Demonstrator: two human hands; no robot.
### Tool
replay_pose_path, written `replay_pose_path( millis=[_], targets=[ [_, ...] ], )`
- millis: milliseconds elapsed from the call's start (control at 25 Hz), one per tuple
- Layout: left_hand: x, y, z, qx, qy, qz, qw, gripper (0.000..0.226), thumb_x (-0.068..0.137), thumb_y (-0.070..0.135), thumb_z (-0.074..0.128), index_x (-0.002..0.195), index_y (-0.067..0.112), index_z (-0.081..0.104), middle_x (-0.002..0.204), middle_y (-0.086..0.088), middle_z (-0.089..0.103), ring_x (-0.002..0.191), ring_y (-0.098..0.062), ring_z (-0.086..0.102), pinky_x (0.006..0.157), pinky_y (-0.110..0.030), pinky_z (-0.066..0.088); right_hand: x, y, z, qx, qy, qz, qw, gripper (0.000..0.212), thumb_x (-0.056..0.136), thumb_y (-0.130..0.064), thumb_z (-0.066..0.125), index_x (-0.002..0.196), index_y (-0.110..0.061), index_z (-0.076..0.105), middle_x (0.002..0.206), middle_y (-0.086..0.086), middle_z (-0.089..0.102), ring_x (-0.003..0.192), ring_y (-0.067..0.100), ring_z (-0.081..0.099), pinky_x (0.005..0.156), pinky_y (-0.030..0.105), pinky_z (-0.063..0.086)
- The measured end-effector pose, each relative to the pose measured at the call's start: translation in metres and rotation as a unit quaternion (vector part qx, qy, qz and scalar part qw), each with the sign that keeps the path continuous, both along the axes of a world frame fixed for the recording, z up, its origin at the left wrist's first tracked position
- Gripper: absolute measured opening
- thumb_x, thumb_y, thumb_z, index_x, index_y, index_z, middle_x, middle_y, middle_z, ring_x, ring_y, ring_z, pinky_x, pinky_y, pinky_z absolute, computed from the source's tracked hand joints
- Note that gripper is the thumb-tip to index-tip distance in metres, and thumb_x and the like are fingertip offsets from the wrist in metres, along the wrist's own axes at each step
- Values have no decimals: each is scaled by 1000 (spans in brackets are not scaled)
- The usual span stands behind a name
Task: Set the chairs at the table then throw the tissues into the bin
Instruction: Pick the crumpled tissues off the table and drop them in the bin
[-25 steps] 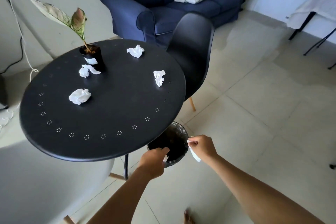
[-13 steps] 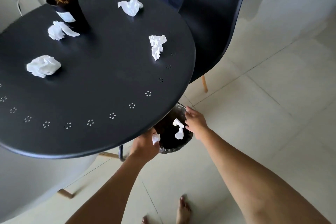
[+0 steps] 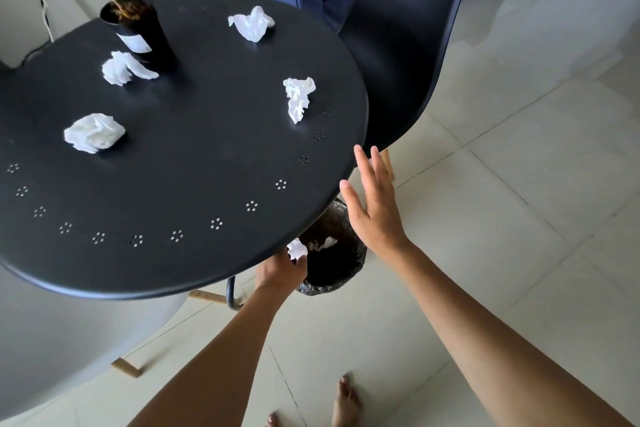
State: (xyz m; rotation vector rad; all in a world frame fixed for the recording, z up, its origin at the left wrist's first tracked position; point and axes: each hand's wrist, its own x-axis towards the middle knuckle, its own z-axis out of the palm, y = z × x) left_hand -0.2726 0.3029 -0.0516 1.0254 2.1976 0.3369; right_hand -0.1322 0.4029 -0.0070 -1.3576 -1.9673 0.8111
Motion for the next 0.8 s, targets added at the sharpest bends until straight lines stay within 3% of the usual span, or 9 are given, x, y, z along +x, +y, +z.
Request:
replay_pose_path(
  millis=[80,160,440,680,800],
  targets=[
    [-2,-2,4,-17,-6,-20,1000,63,89,34,53,146,17,33,143,-10,49,130,-29,49,104,-35,42,-2,0,8,45,-89,55,993,55,94,-47,35,147,-36,26,161,1,13,148,19,9,117,31,23],
    [-4,-6,7,-20,7,-51,998,64,91,35,50,149,22,27,147,-8,45,132,-30,45,105,-36,41,-2,1,9,47,-157,91,982,50,97,-43,36,146,-35,31,161,0,15,149,27,12,119,46,24],
    [-11,-25,9,-19,44,-122,991,63,94,37,43,151,31,19,146,-6,46,131,-26,47,104,-33,43,1,1,1,54,-224,113,967,48,98,-40,32,146,-33,31,161,1,17,147,29,18,118,47,26],
    [3,-50,39,3,92,-207,974,39,94,34,41,129,22,52,132,-1,55,116,-23,58,95,-36,50,0,1,17,22,-267,128,955,50,99,-42,31,148,-33,28,161,0,14,148,28,14,119,43,21],
    [8,-55,68,24,126,-231,964,36,93,41,38,114,17,56,117,-4,60,102,-27,62,83,-37,53,-2,4,38,36,-267,140,953,50,98,-41,33,147,-30,31,161,1,17,148,27,16,119,41,20]
  ],
)
